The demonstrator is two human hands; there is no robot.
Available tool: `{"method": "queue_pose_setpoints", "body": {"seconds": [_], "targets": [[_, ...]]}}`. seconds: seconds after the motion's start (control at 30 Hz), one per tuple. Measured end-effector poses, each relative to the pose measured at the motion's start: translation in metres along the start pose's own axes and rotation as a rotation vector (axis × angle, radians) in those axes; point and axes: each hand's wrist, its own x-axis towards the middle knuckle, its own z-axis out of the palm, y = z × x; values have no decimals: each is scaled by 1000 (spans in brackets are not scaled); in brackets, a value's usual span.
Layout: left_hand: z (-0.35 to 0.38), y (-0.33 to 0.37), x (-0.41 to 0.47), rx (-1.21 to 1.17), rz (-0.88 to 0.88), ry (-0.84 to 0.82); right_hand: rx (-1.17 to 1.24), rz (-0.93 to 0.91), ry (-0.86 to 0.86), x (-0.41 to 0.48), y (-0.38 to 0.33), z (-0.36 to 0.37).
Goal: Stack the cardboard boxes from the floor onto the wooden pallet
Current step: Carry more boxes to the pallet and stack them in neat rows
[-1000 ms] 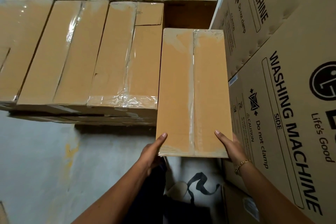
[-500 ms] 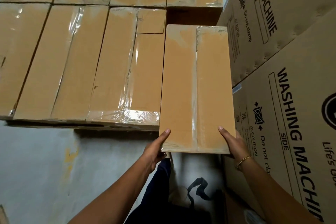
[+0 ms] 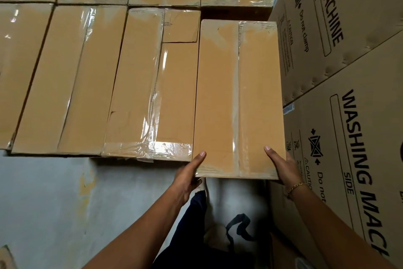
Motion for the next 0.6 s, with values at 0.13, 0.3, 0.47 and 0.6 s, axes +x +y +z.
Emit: {"method": "queue_pose_setpoints", "body": {"seconds": [0.13,0.3,0.47,0.6], "targets": [[-9,-6,-12,217,44,117,-35,26,1,8,3,-1],[-35,-4,-34,1289,419,410,-129,-92,-2,-13,-10,-1],[-51,7,-21,1501,1036,497,-270,-232,-39,-19,-4,-7],[-53,23,-8,1615,939,397,-364,-213,-132,-19,10,-20]]}}
